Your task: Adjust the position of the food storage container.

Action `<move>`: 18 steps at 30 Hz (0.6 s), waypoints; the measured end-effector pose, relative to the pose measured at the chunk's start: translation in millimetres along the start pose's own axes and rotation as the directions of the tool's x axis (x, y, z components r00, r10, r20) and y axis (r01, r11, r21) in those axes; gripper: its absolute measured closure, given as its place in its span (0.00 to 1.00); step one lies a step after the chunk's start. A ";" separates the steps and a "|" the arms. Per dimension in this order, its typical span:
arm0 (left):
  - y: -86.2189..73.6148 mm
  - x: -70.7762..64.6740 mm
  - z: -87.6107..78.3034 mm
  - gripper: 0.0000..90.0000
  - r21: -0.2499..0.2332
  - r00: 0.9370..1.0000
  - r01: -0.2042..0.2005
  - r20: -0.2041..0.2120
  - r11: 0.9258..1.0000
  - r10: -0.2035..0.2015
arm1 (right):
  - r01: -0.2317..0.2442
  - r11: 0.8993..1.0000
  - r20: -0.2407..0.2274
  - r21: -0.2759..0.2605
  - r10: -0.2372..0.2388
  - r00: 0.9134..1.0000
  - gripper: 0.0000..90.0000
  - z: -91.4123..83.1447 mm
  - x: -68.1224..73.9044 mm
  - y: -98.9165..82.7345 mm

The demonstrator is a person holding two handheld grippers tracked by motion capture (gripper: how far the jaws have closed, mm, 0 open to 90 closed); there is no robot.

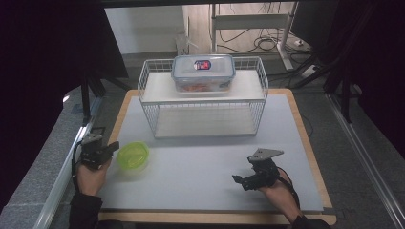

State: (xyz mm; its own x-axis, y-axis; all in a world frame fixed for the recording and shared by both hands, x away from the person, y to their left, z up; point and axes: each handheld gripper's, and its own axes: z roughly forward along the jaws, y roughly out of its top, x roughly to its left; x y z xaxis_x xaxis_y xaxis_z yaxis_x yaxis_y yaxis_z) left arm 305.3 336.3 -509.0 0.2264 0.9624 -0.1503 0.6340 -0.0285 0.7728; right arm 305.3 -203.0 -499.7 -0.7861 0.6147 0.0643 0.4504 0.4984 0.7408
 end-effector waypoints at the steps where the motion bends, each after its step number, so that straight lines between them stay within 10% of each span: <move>1: -0.8 0.4 2.0 1.00 0.009 1.000 0.001 -0.001 1.000 -0.001 | 0.000 1.000 0.000 0.000 0.000 1.000 0.08 0.0 0.0 0.0; 18: -1.5 -23.1 13.0 1.00 0.040 0.998 -0.007 0.063 0.999 0.004 | -0.002 1.000 0.000 0.019 0.002 1.000 0.08 1.9 -0.2 -1.0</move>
State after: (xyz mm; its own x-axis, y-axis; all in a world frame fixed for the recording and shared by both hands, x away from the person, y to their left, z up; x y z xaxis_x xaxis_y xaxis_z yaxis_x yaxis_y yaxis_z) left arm 308.8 310.6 -514.7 0.2757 0.9432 -0.1856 0.6616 -0.0461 0.7484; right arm 305.9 -202.5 -501.8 -0.7852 0.6158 0.0653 0.4598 0.5091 0.7276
